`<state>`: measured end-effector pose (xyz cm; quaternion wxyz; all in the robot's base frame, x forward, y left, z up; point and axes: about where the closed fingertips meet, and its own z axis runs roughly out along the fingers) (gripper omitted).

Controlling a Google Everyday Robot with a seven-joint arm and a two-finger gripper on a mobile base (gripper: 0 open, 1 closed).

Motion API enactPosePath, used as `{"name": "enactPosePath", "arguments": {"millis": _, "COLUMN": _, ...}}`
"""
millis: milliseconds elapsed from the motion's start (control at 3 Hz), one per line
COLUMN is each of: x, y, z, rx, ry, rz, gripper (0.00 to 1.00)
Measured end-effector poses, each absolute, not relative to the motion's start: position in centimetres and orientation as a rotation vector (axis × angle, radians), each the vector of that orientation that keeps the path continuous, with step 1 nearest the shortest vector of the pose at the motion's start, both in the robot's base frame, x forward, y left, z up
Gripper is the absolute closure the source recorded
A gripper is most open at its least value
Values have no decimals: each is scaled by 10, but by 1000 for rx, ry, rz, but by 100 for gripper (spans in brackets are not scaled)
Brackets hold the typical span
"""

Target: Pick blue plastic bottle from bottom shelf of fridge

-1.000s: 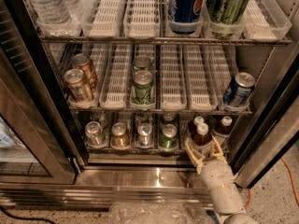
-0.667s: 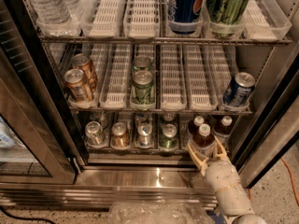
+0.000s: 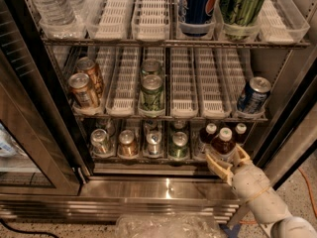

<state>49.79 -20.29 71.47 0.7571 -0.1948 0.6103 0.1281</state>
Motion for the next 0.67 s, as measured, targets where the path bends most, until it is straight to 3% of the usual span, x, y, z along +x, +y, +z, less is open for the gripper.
{"name": "enactPosePath", "arguments": {"millis": 667, "x": 490, "y": -185, "z": 710, "rx": -493, "ry": 1330, "rz": 331, "gripper": 100}}
